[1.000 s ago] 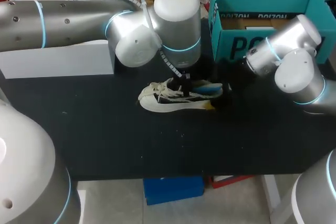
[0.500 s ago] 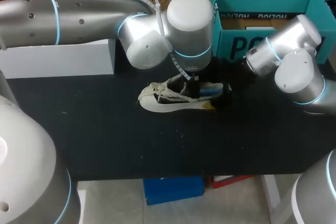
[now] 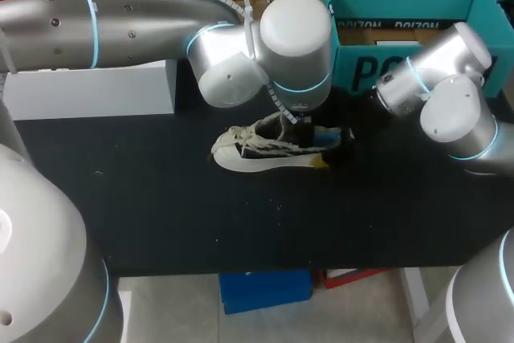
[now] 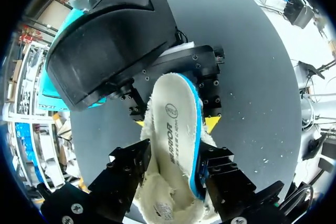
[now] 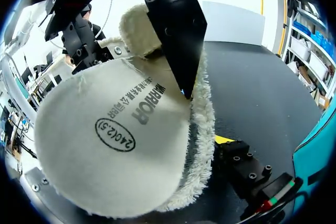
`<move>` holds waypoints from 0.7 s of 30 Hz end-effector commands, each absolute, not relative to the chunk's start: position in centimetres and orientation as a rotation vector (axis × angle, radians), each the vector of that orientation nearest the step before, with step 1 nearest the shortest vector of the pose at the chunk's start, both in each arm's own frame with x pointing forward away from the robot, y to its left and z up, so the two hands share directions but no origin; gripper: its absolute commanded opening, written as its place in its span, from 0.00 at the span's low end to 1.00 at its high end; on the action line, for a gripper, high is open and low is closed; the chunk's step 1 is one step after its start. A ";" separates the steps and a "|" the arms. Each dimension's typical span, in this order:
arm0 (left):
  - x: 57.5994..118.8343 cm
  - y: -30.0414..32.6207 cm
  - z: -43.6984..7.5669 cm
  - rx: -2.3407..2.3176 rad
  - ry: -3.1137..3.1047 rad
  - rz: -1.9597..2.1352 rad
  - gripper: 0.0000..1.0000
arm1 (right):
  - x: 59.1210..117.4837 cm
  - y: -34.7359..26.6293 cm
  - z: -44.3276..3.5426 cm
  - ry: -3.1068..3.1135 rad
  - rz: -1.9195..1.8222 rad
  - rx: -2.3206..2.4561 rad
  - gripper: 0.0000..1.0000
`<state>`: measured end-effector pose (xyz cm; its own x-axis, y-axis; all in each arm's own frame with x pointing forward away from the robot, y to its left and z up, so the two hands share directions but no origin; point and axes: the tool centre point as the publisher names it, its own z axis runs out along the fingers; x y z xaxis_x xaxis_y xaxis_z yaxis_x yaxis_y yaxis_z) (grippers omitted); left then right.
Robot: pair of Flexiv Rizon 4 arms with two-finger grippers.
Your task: Take the shoe out of the shoebox, open the shoe tongue, remove and reinsert the insole, then place the shoe into the shoebox
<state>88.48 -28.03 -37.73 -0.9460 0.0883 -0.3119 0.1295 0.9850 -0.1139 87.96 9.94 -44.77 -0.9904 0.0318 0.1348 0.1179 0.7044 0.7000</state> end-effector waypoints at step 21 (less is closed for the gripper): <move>86.2 -28.1 -34.4 0.160 2.853 -0.355 0.00 | 88.0 10.1 -45.3 -2.796 -1.153 -0.126 0.00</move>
